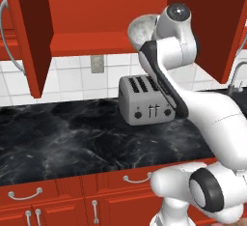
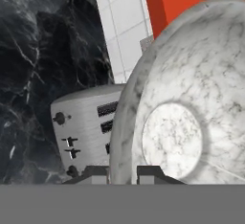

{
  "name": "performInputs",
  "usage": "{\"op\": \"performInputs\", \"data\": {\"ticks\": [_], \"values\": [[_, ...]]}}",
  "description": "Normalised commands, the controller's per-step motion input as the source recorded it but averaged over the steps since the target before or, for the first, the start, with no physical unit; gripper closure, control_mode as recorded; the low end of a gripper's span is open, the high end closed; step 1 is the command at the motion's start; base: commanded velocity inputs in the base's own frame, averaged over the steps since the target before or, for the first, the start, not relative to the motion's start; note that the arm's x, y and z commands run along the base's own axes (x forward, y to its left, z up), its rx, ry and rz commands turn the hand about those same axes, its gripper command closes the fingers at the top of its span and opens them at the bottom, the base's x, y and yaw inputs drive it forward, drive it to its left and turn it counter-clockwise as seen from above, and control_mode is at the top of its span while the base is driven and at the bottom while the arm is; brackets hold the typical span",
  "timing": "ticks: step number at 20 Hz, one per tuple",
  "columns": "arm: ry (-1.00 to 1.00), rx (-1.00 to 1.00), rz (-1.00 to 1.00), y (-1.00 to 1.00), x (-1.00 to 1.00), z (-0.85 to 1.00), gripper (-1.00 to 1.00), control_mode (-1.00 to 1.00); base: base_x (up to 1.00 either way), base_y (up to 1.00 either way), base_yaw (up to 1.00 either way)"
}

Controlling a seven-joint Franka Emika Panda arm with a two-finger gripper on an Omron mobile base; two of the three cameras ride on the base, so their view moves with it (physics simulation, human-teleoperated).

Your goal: Move the bowls from the cabinet to the plates on the dining table.

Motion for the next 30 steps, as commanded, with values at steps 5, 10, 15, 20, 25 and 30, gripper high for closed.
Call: {"op": "performInputs", "data": {"ticks": [5, 10, 15, 20, 25, 30], "values": [[0.00, -0.01, 0.06, 0.00, -0.59, -0.50, 1.00, -1.00, 0.00, 0.00, 0.00], [0.00, -0.01, 0.04, 0.00, -0.37, -0.36, 1.00, -1.00, 0.00, 0.00, 0.00], [0.00, 0.00, 0.03, 0.00, -0.25, -0.27, 1.00, -1.00, 0.00, 0.00, 0.00], [0.01, 0.00, 0.02, 0.00, -0.10, -0.28, 1.00, -1.00, 0.00, 0.00, 0.00], [0.02, 0.00, 0.02, 0.00, -0.05, -0.32, 1.00, -1.00, 0.00, 0.00, 0.00], [0.00, 0.00, 0.00, 0.00, 0.00, -0.06, 1.00, 1.00, -0.09, 0.00, 0.00]]}}
